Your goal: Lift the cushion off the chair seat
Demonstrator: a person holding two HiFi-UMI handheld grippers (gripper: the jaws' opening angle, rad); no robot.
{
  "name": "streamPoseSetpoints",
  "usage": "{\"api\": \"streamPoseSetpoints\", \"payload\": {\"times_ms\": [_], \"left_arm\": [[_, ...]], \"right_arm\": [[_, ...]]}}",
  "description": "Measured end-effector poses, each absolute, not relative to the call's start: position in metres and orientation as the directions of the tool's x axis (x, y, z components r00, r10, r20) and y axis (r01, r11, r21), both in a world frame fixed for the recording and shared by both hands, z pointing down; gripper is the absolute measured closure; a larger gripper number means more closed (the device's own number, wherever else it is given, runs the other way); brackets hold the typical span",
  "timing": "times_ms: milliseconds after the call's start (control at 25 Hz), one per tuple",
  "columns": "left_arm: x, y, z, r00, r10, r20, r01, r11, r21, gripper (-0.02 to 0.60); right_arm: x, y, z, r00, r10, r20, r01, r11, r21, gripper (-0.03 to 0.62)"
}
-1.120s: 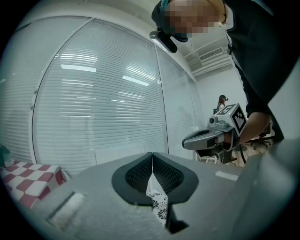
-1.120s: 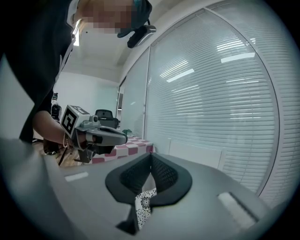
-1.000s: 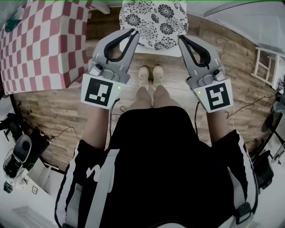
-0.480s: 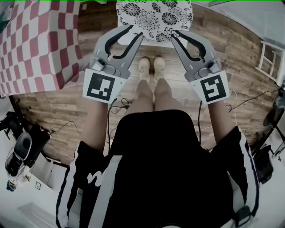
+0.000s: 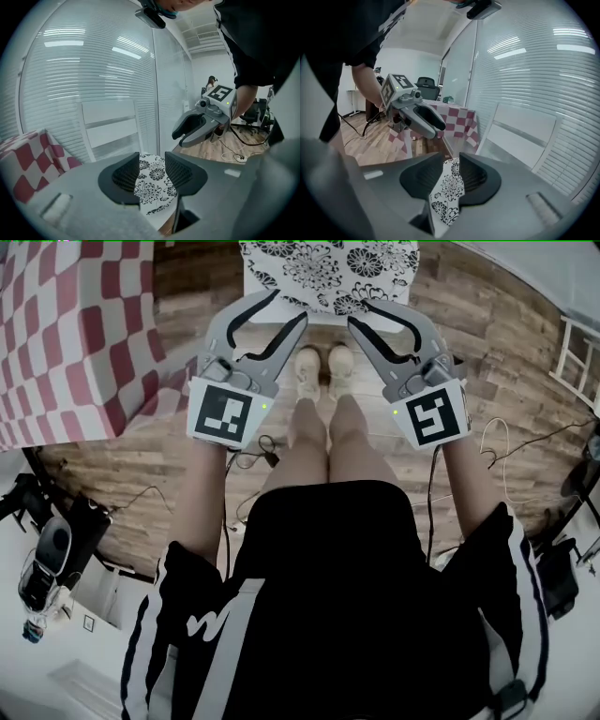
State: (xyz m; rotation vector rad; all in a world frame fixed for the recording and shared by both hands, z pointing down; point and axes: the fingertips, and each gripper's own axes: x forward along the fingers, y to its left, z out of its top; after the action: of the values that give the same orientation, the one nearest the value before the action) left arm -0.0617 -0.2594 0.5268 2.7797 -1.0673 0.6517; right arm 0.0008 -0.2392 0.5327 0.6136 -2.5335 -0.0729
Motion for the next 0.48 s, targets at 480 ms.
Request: {"api": "streamPoseSetpoints", "payload": {"times_ms": [480], "left_arm": [[-0.048, -0.251, 0.614, 0.675, -0.505, 0.538, -0.559, -0.826, -0.073, 0.382]], "right_arm": [[0.011, -0.231, 0.618, -0.709, -0.376, 0.597, -0.366, 0.919, 0.144, 0.439]]}}
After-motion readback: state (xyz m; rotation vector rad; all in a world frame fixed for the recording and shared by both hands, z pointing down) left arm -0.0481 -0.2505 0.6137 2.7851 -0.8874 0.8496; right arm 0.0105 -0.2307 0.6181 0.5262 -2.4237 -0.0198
